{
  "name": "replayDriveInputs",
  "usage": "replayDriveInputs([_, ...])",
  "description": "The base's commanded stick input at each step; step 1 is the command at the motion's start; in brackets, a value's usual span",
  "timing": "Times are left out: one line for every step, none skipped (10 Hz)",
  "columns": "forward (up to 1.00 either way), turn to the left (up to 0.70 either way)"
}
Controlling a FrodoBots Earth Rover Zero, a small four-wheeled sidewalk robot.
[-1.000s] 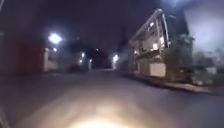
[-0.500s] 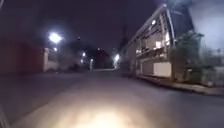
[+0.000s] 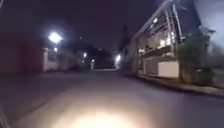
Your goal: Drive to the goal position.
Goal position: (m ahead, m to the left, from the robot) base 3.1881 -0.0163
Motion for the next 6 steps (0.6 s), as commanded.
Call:
replayDriveInputs([0.70,-0.35])
replayDriveInputs([0.70,-0.35])
replayDriveInputs([0.70,-0.31])
replayDriveInputs([0.70,0.00])
replayDriveInputs([0.70,0.00])
replayDriveInputs([0.70,0.00])
